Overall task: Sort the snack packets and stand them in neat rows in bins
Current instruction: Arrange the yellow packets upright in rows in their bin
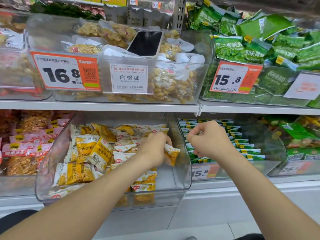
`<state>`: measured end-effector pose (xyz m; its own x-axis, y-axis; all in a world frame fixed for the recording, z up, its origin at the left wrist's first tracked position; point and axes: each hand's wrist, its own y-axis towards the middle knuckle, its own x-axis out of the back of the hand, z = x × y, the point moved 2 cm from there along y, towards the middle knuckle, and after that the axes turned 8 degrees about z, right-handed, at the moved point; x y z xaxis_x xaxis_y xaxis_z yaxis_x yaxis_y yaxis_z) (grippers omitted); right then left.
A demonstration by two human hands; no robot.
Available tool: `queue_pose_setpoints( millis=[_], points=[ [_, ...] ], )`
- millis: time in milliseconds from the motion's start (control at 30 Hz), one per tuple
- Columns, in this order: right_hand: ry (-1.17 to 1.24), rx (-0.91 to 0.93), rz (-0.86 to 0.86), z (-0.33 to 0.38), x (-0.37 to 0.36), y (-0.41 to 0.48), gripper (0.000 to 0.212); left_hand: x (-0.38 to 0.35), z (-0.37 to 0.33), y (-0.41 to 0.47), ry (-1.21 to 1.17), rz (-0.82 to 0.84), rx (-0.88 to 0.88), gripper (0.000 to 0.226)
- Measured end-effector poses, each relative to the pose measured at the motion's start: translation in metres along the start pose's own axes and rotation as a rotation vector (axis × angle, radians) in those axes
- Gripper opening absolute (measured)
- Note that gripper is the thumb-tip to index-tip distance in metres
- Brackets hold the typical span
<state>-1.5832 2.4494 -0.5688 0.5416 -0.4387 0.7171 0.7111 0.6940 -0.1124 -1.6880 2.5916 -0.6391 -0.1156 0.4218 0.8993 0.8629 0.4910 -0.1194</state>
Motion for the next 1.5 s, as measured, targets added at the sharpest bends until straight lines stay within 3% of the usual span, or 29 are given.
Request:
queue_pose_setpoints(
  millis=[100, 167, 400, 567, 733, 900, 1067, 1200, 1333, 1433, 1500],
  points=[
    [0.001, -0.011, 0.014, 0.000, -0.001, 0.003, 0.009, -0.005, 0.004, 0.013, 0.310, -0.090, 0.151, 0.053],
    [-0.011, -0.007, 0.020, 0.001, -0.003, 0.005, 0.009, -0.004, 0.012, 0.020, 0.386, -0.136, 0.219, 0.064],
    [-0.053, 0.045, 0.004, 0.004, -0.011, 0.009, 0.013, 0.002, 0.020, 0.033, 0.429, -0.186, 0.136, 0.071],
    [-0.084, 0.072, -0.014, 0.005, -0.013, 0.010, 0.012, 0.013, 0.022, 0.029, 0.499, -0.242, 0.078, 0.097],
    [-0.192, 0.145, -0.055, 0.010, -0.018, 0.010, 0.008, 0.048, 0.040, 0.005, 0.448, -0.301, 0.136, 0.057],
    [-0.355, 0.325, -0.019, 0.026, -0.028, 0.002, 0.004, 0.059, 0.070, -0.021, 0.479, -0.123, 0.229, 0.049],
    [-0.494, 0.458, 0.082, 0.040, -0.059, -0.005, 0.022, 0.064, 0.079, -0.031, 0.471, -0.177, 0.240, 0.031],
    [-0.478, 0.287, 0.236, 0.047, -0.084, -0.006, 0.012, 0.063, 0.082, -0.037, 0.427, -0.191, 0.162, 0.033],
    [-0.377, 0.001, 0.572, 0.050, -0.093, -0.005, 0.017, 0.064, 0.087, -0.039, 0.434, -0.239, 0.162, 0.027],
    [-0.349, -0.103, 0.682, 0.044, -0.096, -0.001, 0.051, 0.066, 0.088, -0.042, 0.409, -0.296, 0.134, 0.032],
    [-0.340, -0.101, 0.650, 0.041, -0.098, 0.005, 0.051, 0.068, 0.088, -0.046, 0.322, -0.340, 0.090, 0.027]
  ],
)
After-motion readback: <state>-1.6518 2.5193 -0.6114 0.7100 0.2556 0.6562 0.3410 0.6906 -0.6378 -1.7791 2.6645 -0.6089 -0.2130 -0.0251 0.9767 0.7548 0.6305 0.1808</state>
